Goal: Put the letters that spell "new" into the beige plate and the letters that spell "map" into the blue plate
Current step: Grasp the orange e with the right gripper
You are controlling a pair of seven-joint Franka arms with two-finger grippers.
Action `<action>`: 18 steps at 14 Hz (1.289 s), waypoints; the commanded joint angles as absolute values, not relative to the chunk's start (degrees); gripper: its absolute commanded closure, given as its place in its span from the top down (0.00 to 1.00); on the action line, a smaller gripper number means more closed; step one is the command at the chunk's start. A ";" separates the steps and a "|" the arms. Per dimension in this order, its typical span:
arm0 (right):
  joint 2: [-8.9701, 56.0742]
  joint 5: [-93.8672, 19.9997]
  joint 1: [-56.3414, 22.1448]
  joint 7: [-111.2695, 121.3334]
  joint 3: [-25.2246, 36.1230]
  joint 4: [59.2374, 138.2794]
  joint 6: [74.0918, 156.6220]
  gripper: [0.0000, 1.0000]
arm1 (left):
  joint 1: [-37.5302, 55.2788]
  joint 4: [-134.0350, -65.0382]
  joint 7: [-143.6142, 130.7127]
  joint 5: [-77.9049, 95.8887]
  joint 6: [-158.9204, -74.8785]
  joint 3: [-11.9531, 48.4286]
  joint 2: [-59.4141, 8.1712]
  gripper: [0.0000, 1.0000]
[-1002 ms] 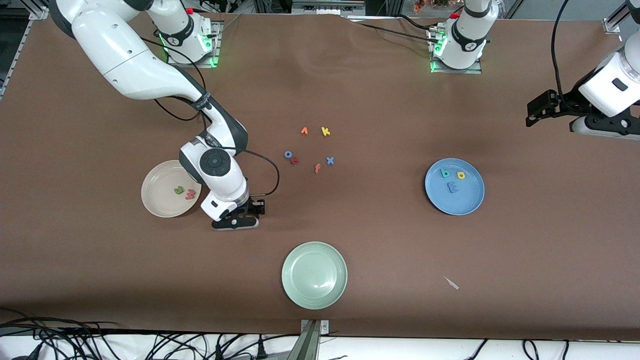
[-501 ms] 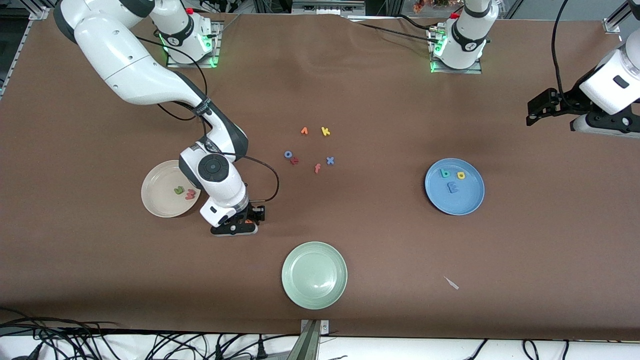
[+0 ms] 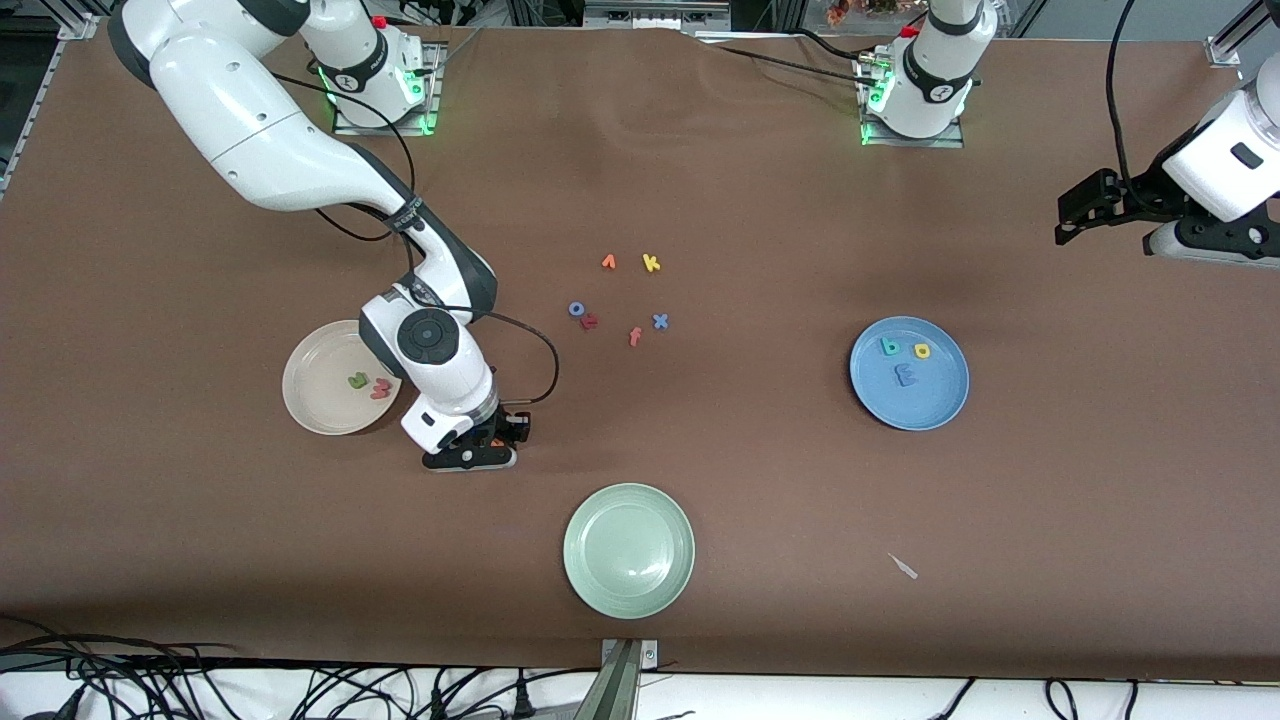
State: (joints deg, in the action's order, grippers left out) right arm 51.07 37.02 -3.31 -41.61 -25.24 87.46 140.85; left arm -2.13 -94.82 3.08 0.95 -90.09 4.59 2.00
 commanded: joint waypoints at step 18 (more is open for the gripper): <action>45.45 30.71 0.69 -21.76 -26.54 85.43 126.14 0.21 | -2.20 -94.92 4.66 -1.32 -94.48 7.03 0.88 1.00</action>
